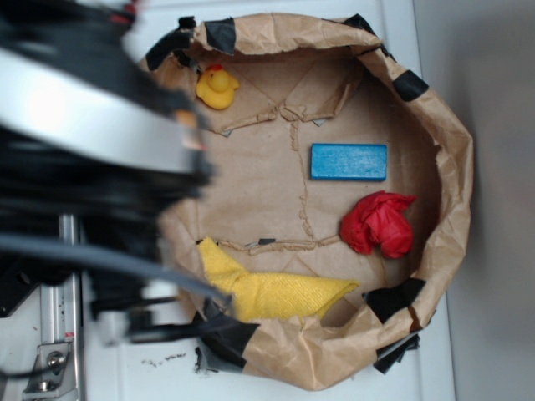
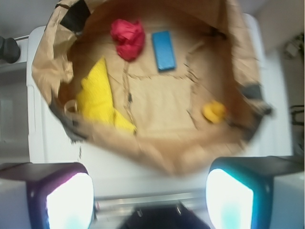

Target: Grab the yellow cloth.

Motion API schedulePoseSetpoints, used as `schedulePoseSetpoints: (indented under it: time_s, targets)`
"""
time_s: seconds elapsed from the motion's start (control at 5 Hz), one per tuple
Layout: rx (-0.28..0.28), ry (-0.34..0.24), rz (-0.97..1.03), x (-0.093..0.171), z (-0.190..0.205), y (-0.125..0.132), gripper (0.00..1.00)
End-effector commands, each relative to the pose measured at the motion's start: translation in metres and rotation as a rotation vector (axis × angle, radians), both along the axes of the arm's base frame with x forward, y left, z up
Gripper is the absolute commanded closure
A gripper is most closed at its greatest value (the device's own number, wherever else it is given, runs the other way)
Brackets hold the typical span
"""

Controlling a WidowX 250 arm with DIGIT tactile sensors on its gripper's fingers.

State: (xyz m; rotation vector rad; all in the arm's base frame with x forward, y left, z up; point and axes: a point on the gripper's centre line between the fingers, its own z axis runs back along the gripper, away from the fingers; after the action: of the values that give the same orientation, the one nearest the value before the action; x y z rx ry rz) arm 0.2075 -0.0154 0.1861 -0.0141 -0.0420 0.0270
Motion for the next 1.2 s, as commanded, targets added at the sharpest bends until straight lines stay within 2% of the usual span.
schedulePoseSetpoints:
  time_s: [0.0, 0.2, 0.4, 0.8, 1.0]
  targets:
    - [-0.069, 0.099, 0.017, 0.066, -0.061, -0.016, 0.00]
    - [-0.109, 0.165, 0.016, 0.069, -0.076, -0.024, 0.00]
    - [-0.163, 0.208, 0.084, 0.060, -0.077, -0.025, 0.00]
    - [-0.183, 0.301, 0.335, 0.047, -0.101, -0.017, 0.00]
    - [-0.216, 0.347, 0.368, 0.042, -0.121, -0.024, 0.00]
